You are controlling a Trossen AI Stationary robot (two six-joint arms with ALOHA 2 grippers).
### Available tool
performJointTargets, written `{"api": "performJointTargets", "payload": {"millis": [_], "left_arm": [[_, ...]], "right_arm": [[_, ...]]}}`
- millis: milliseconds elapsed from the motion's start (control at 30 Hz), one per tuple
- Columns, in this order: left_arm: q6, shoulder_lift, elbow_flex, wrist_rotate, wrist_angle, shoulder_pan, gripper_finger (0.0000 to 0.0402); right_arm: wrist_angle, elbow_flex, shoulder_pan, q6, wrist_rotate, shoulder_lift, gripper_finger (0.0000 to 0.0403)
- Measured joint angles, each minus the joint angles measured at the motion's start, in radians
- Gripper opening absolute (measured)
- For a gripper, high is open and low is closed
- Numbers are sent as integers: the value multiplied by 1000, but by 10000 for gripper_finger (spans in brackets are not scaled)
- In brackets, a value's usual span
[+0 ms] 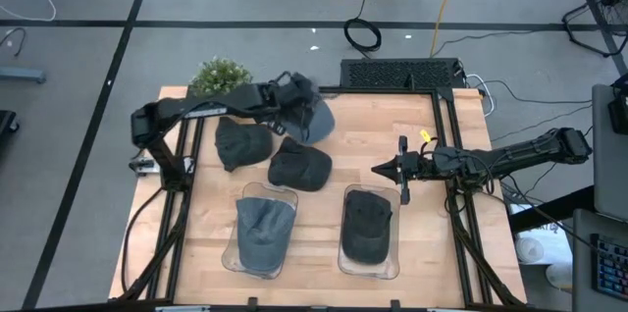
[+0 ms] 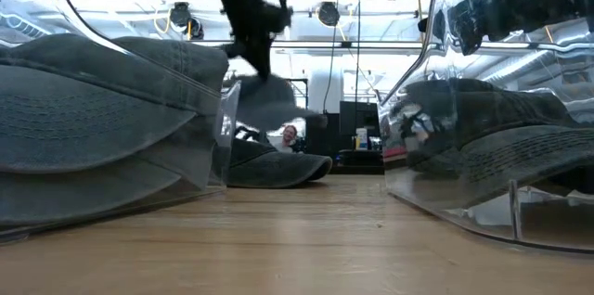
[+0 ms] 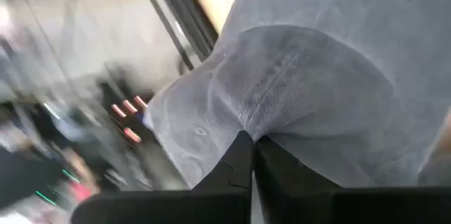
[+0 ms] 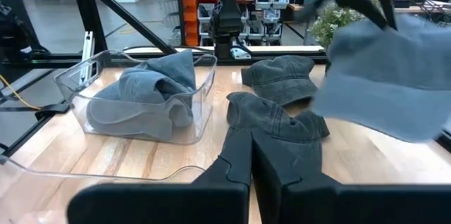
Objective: Pick & Place hat
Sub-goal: Put the gray cap into the left transparent bin
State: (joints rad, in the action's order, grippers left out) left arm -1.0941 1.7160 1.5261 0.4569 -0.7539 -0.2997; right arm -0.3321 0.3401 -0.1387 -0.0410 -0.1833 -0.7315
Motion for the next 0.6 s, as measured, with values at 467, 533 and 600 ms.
{"api": "performJointTargets", "payload": {"millis": [467, 533, 600], "left_arm": [[-409, -67, 0, 242, 224, 344, 3], [-463, -65, 0, 259, 271, 372, 4], [-523, -65, 0, 286, 309, 399, 4]], "right_arm": [[-193, -2, 56, -172, -146, -117, 35], [-238, -1, 113, -197, -101, -138, 64], [-224, -1, 181, -260, -67, -139, 97]]}}
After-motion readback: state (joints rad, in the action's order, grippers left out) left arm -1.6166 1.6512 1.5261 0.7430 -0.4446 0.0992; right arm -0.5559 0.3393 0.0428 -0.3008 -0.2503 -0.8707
